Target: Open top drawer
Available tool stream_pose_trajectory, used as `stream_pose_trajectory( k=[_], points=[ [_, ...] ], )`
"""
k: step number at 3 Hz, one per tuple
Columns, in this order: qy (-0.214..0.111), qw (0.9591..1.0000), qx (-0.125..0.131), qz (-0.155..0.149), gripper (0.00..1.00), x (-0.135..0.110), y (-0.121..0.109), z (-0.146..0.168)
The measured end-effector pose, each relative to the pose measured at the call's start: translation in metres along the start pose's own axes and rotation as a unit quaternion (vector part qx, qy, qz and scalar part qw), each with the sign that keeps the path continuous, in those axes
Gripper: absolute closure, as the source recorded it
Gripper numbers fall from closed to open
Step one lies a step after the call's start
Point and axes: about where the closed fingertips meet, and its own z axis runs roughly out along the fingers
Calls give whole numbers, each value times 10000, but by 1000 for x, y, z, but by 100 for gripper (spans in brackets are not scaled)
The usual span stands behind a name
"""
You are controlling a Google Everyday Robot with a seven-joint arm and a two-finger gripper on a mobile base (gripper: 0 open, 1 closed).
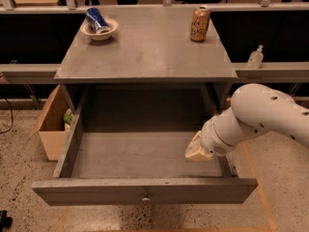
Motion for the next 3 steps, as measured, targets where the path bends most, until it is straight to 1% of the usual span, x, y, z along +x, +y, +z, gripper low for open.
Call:
stream_pose_trajectory(
  k=[1,2,3],
  points=[
    [-80,9983,580,82,100,2,-18,-32],
    [-81,9938,1091,177,100,9,-33,-72],
    [-64,9871,1566,320,100,12,-45,-110]
  ],
)
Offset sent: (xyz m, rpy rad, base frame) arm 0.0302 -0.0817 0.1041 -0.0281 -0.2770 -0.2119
